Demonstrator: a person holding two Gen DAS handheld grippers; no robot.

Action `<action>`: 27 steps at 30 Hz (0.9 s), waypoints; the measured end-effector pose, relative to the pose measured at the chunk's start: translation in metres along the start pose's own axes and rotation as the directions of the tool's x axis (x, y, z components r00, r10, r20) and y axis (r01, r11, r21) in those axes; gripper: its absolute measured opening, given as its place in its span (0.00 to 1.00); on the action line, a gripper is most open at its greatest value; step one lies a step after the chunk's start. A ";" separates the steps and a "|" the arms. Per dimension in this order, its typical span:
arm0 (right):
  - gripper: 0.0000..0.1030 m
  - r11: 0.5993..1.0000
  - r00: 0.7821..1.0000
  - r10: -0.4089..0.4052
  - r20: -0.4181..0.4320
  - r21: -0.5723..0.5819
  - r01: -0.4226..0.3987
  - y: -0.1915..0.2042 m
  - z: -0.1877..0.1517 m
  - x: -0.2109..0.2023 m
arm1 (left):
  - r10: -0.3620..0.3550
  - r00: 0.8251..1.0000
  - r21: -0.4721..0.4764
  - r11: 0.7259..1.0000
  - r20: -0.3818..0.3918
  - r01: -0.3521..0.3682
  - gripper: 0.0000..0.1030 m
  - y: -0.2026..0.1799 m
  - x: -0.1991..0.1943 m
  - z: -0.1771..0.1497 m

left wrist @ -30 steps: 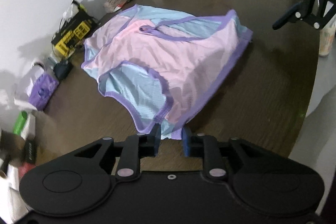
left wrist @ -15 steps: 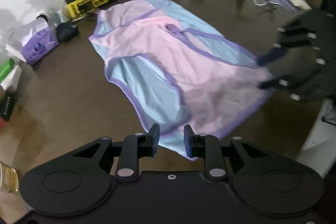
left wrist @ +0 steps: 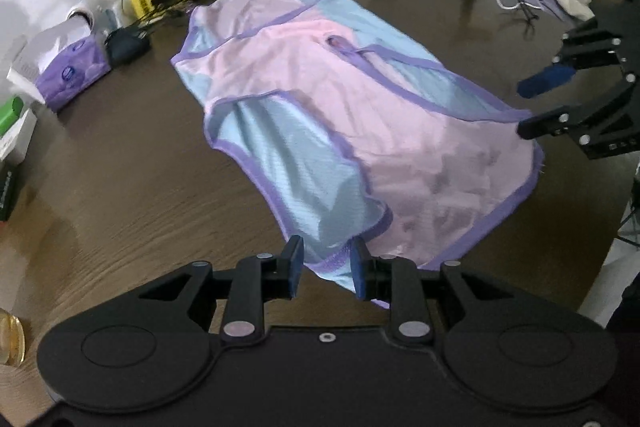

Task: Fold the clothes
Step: 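Grasp the purple trim with the right gripper while the left gripper approaches the garment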

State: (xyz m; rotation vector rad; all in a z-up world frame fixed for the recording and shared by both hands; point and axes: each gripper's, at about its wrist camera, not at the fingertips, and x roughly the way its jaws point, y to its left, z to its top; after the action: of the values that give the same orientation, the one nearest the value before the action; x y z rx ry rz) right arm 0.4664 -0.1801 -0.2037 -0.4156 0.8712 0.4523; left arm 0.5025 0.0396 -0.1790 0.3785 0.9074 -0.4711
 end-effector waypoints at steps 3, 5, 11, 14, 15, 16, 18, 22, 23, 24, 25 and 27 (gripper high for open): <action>0.41 0.999 0.999 -0.030 0.011 -0.010 0.030 -0.004 0.008 0.003 | 0.043 0.999 -0.007 0.999 0.026 -0.043 0.25 0.012 0.003 0.016; 0.41 0.997 0.998 -0.060 0.029 -0.054 0.061 -0.007 0.024 0.014 | 0.075 0.996 -0.012 0.997 0.043 -0.075 0.25 0.021 0.007 0.028; 0.39 0.974 0.989 -0.101 0.105 -0.192 0.120 -0.017 0.077 0.059 | 0.192 0.980 0.109 0.975 0.042 -0.195 0.25 0.019 0.049 0.073; 0.38 0.961 0.990 -0.102 0.102 -0.247 0.124 -0.020 0.095 0.081 | 0.203 0.979 0.139 0.969 0.022 -0.204 0.25 0.019 0.068 0.087; 0.36 0.954 0.990 -0.101 0.096 -0.273 0.124 -0.021 0.100 0.090 | 0.211 0.977 0.154 0.965 0.017 -0.211 0.25 0.019 0.073 0.088; 0.34 0.947 0.991 -0.098 0.088 -0.298 0.120 -0.022 0.104 0.098 | 0.214 0.977 0.167 0.963 0.010 -0.213 0.25 0.020 0.077 0.088; 0.23 0.943 0.993 -0.088 0.075 -0.316 0.107 -0.022 0.106 0.105 | 0.213 0.977 0.188 0.960 -0.004 -0.209 0.25 0.021 0.083 0.086; 0.05 0.948 0.996 -0.063 0.058 -0.308 0.078 -0.029 0.106 0.111 | 0.230 0.973 0.247 0.944 -0.020 -0.218 0.25 0.018 0.092 0.079; 0.05 0.951 0.996 -0.062 0.057 -0.298 0.076 -0.031 0.106 0.111 | 0.235 0.972 0.257 0.941 -0.022 -0.222 0.25 0.017 0.093 0.077; 0.05 0.955 0.996 -0.067 0.061 -0.285 0.082 -0.033 0.105 0.109 | 0.239 0.971 0.260 0.939 -0.017 -0.227 0.25 0.017 0.094 0.076; 0.04 0.960 0.995 -0.075 0.070 -0.266 0.091 -0.037 0.104 0.106 | 0.244 0.970 0.259 0.938 -0.017 -0.231 0.25 0.016 0.094 0.077; 0.04 0.969 0.991 -0.097 0.087 -0.218 0.114 -0.045 0.101 0.098 | 0.251 0.968 0.254 0.937 -0.018 -0.239 0.25 0.016 0.095 0.076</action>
State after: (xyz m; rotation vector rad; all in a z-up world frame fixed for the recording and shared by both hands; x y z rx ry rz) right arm 0.6094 -0.1450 -0.2168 -0.6445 0.7230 0.4659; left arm 0.6113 -0.0067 -0.2117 0.7284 0.8372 -0.3469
